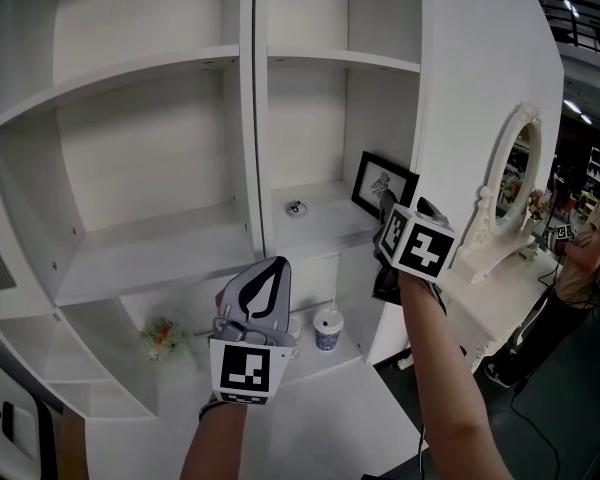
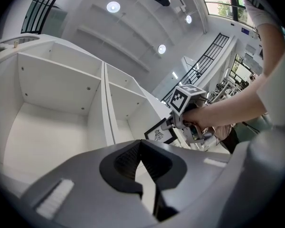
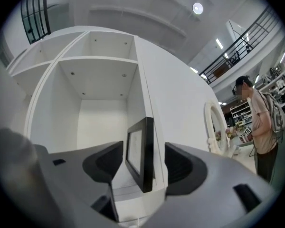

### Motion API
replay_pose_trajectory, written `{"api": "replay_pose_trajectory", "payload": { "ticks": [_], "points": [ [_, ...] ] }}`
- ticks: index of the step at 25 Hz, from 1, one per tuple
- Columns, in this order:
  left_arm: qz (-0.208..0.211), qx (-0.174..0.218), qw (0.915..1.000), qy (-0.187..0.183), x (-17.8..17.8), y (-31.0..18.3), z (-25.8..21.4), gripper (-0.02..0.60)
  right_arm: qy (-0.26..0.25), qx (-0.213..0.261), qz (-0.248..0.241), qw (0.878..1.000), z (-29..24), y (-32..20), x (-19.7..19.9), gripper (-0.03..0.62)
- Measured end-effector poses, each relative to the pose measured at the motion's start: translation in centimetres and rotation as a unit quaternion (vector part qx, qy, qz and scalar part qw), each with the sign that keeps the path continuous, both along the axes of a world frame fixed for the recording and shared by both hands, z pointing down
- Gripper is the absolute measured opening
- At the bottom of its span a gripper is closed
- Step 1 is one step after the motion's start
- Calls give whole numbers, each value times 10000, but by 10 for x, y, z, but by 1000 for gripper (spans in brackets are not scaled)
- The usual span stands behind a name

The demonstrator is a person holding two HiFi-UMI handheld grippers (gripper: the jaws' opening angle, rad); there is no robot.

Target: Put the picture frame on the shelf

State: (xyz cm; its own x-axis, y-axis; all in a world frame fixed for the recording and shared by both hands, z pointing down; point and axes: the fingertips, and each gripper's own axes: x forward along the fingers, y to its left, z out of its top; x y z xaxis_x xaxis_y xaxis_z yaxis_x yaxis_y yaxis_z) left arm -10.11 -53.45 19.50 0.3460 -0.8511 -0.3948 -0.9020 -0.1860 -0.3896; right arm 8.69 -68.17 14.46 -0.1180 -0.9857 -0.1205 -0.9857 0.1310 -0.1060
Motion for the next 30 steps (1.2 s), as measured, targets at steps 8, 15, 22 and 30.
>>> {"api": "replay_pose_trajectory", "payload": {
  "ticks": [8, 15, 22, 30],
  "points": [
    [17, 49, 10000, 35, -2, 4, -1, 9, 305, 77, -271, 9991, -4, 16, -6, 279],
    [4, -1, 9998, 194, -3, 13, 0, 9, 693, 285, -236, 9969, 0, 47, -6, 279],
    [76, 60, 9998, 201, 1, 27, 1, 9, 875, 731, -364, 9928, 5, 99, -4, 279],
    [129, 53, 9994, 324, 0, 52, 5, 9, 1198, 1013, -300, 9872, 20, 153, -3, 225]
  ]
}}
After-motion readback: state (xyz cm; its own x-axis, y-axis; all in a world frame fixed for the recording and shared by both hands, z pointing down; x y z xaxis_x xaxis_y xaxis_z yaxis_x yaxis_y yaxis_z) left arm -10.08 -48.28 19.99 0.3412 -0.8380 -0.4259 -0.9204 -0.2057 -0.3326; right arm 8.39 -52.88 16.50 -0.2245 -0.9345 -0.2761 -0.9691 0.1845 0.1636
